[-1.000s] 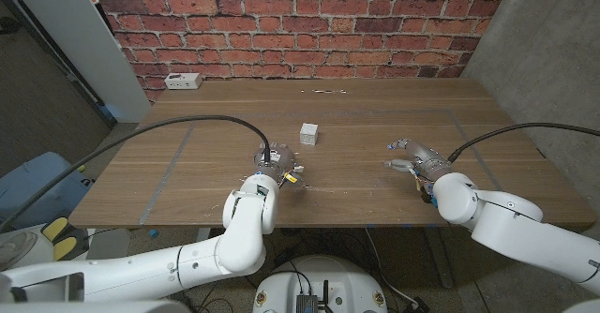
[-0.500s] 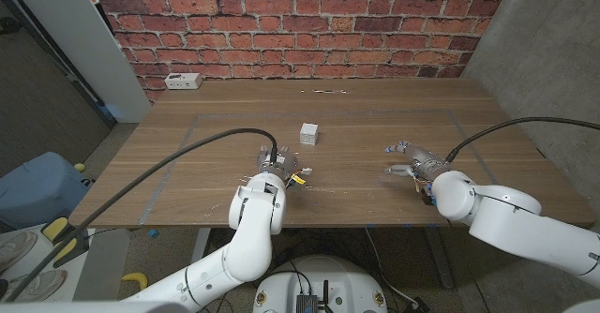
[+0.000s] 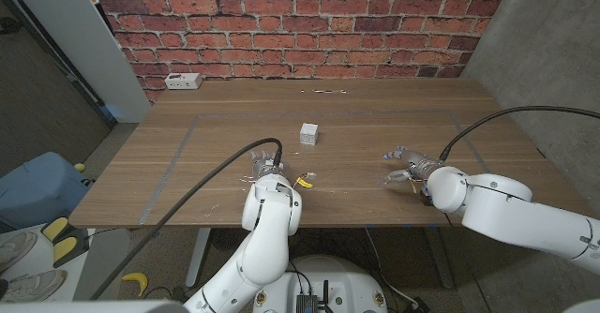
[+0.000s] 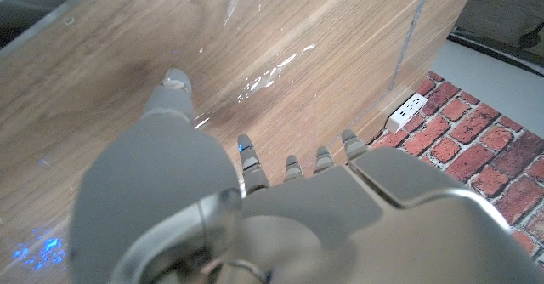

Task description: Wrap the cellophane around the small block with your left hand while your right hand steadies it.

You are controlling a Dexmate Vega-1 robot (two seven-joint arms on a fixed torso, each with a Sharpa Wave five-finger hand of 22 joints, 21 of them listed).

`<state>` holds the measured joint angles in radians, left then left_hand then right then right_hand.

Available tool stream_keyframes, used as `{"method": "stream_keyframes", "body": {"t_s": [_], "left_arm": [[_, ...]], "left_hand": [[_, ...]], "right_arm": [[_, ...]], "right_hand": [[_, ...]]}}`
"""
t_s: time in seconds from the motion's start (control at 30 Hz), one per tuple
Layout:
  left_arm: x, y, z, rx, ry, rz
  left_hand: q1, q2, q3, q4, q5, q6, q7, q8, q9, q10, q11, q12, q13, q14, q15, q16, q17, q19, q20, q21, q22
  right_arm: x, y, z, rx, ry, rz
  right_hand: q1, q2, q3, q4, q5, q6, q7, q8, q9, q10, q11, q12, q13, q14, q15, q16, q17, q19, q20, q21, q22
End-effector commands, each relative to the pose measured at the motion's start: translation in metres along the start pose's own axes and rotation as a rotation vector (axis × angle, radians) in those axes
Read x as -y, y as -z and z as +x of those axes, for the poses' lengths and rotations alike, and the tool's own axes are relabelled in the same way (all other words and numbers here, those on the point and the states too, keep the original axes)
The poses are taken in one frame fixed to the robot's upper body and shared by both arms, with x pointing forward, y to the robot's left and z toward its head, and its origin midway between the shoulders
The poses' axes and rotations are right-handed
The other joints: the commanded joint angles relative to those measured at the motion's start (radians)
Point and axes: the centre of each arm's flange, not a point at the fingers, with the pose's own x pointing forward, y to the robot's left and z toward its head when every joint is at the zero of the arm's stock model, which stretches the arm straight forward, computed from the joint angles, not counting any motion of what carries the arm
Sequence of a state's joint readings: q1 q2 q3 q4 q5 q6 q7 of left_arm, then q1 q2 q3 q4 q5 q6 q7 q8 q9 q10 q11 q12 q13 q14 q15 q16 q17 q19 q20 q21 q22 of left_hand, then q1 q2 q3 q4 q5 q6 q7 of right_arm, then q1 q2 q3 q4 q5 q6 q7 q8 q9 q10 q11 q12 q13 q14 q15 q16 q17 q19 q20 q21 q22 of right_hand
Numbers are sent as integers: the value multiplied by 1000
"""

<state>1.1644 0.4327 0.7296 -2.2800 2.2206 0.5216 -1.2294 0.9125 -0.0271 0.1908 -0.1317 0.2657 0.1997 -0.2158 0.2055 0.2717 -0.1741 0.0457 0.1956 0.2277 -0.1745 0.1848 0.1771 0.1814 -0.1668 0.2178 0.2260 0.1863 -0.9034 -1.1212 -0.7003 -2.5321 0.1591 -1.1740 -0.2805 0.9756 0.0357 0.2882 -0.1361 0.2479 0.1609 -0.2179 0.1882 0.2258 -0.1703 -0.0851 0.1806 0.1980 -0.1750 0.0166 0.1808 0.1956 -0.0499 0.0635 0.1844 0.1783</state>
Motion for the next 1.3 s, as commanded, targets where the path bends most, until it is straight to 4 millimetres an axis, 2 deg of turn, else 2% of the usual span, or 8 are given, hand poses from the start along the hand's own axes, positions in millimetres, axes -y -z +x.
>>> {"method": "stream_keyframes", "body": {"t_s": [0.03, 0.5, 0.57, 0.63, 0.77, 0.87, 1.2, 1.3], "left_arm": [[13, -13, -6, -132, 238, 0], [29, -16, 11, -239, 309, 63], [31, -17, 14, -242, 306, 72], [34, -18, 18, -231, 301, 71], [39, -19, 22, -222, 289, 67], [43, -19, 27, -212, 294, 60], [59, -17, 44, -225, 268, 53], [63, -18, 46, -220, 223, 44]], "left_hand": [[-2, -10, -12, 5, -4, -34, -3, -1, 7, -52, 11, 1, 4, -124, 16, 3, 4, -35, -1, -12, 1], [5, 9, -13, 11, -11, -30, -5, 16, 15, -22, -3, 22, 3, -106, 2, 13, 2, -23, -3, -10, 3], [7, 13, -12, 11, -12, -26, -5, 19, 15, -15, -8, 26, 3, -99, -2, 16, 2, -20, -3, -9, 3], [12, 20, -11, 10, -15, -9, -4, 30, 18, 3, -24, 34, 3, -87, -13, 19, 1, -9, -4, -7, 3], [40, 49, -2, 2, -33, 90, -4, 80, 26, 66, -62, 56, -1, -52, -33, 23, -1, 29, -4, -1, 2], [51, 61, 2, -1, -44, 140, -4, 102, 27, 95, -84, 63, -5, -22, -52, 28, -2, 49, -5, 2, 1], [75, 135, 30, -1, -73, 273, -5, 134, 8, 175, -112, 79, -13, 42, -83, 28, -6, 111, -5, 7, -1], [83, 160, 43, -5, -82, 365, -6, 156, -5, 231, -129, 89, -16, 88, -109, 29, -7, 143, -6, 7, -2]], "right_arm": [[-14, 11, 2, -126, -206, -61], [-13, 6, 4, -97, -191, -65], [-13, 5, 5, -99, -190, -66], [-13, 4, 5, -93, -186, -70], [-12, 2, 4, -87, -177, -71], [-11, 1, 4, -82, -174, -72], [-8, -4, 2, -71, -144, -78], [-8, -4, 2, -69, -133, -80]], "right_hand": [[11, 4, -12, 3, 0, -31, -3, -1, 6, -156, 10, 0, 2, -110, 10, 4, 4, -23, 8, -3, 2], [8, 9, -32, 12, -1, -53, -4, 7, 10, -137, 20, 17, 1, -104, 17, 17, 5, -16, 14, 10, 1], [7, 10, -35, 14, -2, -55, -4, 9, 10, -135, 21, 18, 1, -103, 17, 18, 5, -16, 14, 11, 1], [7, 11, -38, 15, -2, -56, -4, 10, 11, -135, 22, 19, 1, -103, 17, 18, 5, -14, 15, 12, 1], [6, 11, -42, 16, -2, -58, -4, 11, 12, -131, 22, 21, 1, -101, 16, 20, 4, -12, 13, 13, 1], [6, 12, -45, 17, -3, -58, -4, 13, 13, -128, 25, 22, 1, -97, 18, 22, 4, -10, 17, 14, 1], [7, 17, -53, 18, -5, -54, -4, 19, 15, -118, 21, 25, 1, -85, 18, 26, 3, 4, 18, 19, 0], [8, 18, -56, 19, -6, -51, -4, 21, 16, -115, 18, 26, 0, -80, 14, 27, 3, 8, 15, 21, 0]]}}
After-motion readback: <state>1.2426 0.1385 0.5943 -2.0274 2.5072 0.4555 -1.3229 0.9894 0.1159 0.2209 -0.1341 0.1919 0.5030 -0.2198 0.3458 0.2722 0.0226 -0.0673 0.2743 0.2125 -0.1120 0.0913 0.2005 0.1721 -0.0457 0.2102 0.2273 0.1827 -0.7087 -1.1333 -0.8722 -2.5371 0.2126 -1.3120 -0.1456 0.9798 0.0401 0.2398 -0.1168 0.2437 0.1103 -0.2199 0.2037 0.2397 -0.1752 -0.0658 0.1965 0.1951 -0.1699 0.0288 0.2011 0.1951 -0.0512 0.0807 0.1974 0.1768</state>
